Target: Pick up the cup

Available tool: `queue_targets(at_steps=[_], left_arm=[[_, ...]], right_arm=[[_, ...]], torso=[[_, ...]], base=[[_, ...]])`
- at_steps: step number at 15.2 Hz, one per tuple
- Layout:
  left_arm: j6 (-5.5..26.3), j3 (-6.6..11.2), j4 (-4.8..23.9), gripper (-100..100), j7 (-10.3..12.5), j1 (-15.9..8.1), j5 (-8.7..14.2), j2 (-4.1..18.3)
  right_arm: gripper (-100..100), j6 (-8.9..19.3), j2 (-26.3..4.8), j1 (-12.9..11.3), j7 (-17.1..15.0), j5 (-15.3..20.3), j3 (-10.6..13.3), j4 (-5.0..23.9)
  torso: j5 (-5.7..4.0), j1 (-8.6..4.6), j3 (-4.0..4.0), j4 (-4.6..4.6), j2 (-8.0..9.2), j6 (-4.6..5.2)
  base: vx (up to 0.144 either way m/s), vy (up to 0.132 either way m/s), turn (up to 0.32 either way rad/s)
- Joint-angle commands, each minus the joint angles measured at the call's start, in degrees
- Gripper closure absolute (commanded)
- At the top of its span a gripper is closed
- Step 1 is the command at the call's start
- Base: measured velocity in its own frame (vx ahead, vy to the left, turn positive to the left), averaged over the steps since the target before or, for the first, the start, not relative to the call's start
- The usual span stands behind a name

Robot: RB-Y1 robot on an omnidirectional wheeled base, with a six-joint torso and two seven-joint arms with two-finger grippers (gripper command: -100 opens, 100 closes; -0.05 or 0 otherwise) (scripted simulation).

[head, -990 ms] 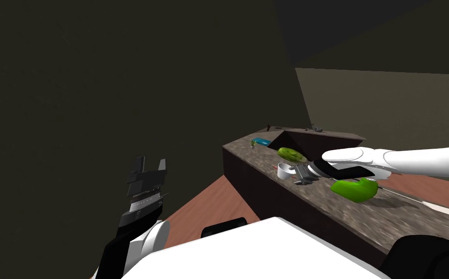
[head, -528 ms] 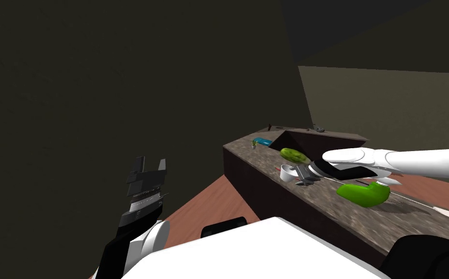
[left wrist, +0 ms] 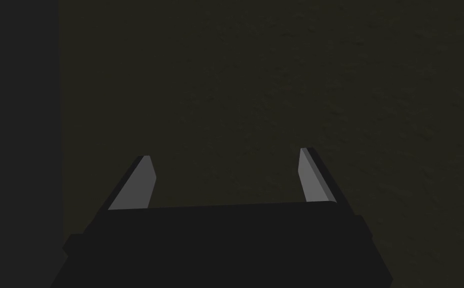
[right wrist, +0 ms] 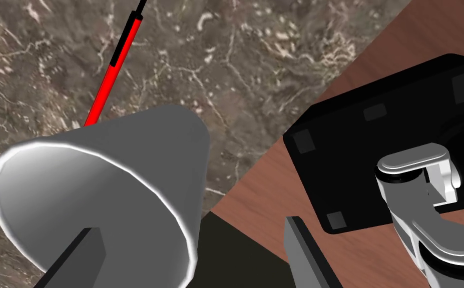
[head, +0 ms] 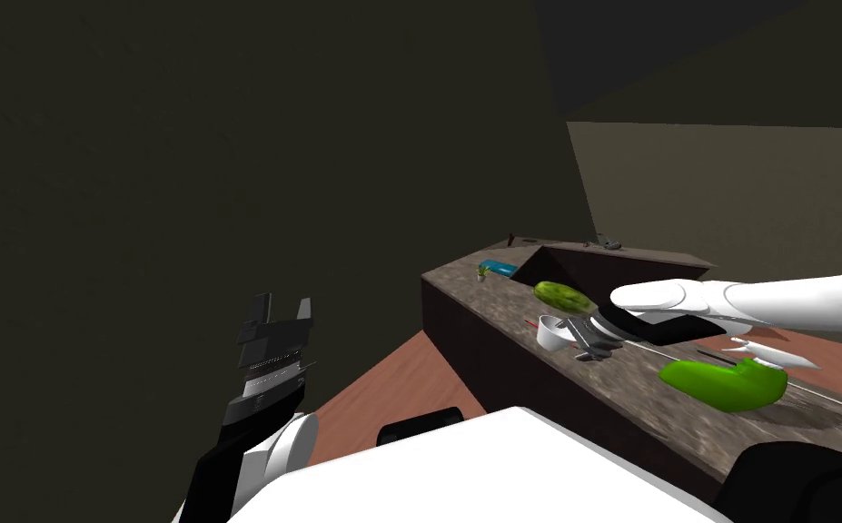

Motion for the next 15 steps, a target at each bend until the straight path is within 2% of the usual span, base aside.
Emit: queue_targets(at_steps=[1, 5, 6, 7, 11, 12, 15], left_arm=[[0.0, 0.0, 0.0, 0, 0.0, 0.0, 0.0, 0.0], [0.0, 0.0, 0.0, 0, 0.0, 0.0, 0.0, 0.0], [0.0, 0.0, 0.0, 0, 0.0, 0.0, 0.0, 0.0], [0.0, 0.0, 0.0, 0, 0.0, 0.0, 0.0, 0.0], [0.0, 0.0, 0.0, 0, 0.0, 0.0, 0.0, 0.0], [0.0, 0.0, 0.0, 0, 0.0, 0.0, 0.0, 0.0], [0.0, 0.01, 0.0, 0, 0.0, 0.0, 0.0, 0.0]], right_arm=[[-100, 1.06, 1.67, 0.93, 0.48, 0.72, -0.17, 0.08], [-100, 2.32, 3.97, 1.35, 1.32, 1.37, 0.48, 0.24], [-100, 2.28, 2.93, 0.33, 1.76, 0.14, 1.69, 0.0], [100, 2.33, 3.08, 0.42, 1.85, 0.21, 1.63, 0.06], [100, 2.12, 2.98, 0.54, 1.91, 0.3, 1.79, 0.06], [100, 1.82, 3.05, 1.18, 0.98, 1.11, 0.22, 0.17], [100, 0.05, -0.16, 0.6, -0.19, 0.2, -0.7, -0.06]], torso=[[0.0, 0.0, 0.0, 0.0, 0.0, 0.0], [-0.01, -0.06, 0.09, 0.04, 0.15, 0.02], [-0.02, -0.07, 0.11, 0.05, 0.17, 0.02], [-0.01, -0.06, 0.12, 0.05, 0.19, 0.02], [-0.09, -0.07, 0.21, 0.17, 0.26, 0.0], [-0.1, -0.08, 0.22, 0.17, 0.27, -0.02], [-0.02, -0.03, 0.26, 0.19, 0.34, -0.01]], base=[[0.023, 0.002, 0.106], [0.016, -0.002, 0.067], [0.006, -0.001, 0.013], [0.0, 0.0, 0.0], [0.0, 0.0, 0.0], [-0.003, 0.002, -0.034], [-0.022, 0.002, -0.111]])
